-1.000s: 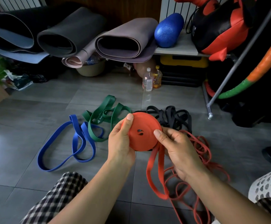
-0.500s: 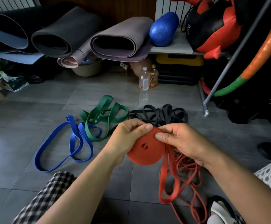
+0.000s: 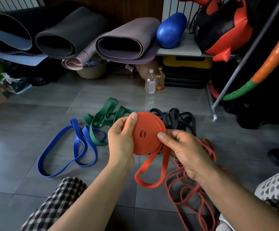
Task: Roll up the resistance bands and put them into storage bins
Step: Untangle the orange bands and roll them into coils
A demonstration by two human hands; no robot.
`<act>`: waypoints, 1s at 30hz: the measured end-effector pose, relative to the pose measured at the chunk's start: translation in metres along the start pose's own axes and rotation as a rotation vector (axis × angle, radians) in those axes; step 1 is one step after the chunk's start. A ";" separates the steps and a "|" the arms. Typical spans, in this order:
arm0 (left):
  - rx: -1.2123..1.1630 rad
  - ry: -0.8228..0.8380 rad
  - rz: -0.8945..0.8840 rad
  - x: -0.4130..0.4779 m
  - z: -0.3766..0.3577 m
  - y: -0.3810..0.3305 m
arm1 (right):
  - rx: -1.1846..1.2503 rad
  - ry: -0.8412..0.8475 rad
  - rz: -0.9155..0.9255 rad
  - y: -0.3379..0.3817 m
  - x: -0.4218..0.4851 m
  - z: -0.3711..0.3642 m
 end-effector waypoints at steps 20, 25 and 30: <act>0.356 0.306 -0.091 -0.001 0.001 -0.010 | -0.253 0.308 -0.042 0.018 0.002 0.017; 0.228 0.161 -0.128 -0.002 0.003 -0.014 | -0.211 0.228 -0.005 0.014 0.003 0.013; 0.014 0.029 -0.059 -0.002 0.009 -0.010 | -0.011 0.131 -0.041 -0.002 -0.002 -0.003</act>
Point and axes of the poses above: each hand's wrist, its own x-axis towards the middle knuckle, its own z-axis out of the back of the hand, y = z × x, the point moved 3 cm from there along x, towards the middle knuckle, and after that the axes turned 11 degrees about z, right-handed, at the moved point
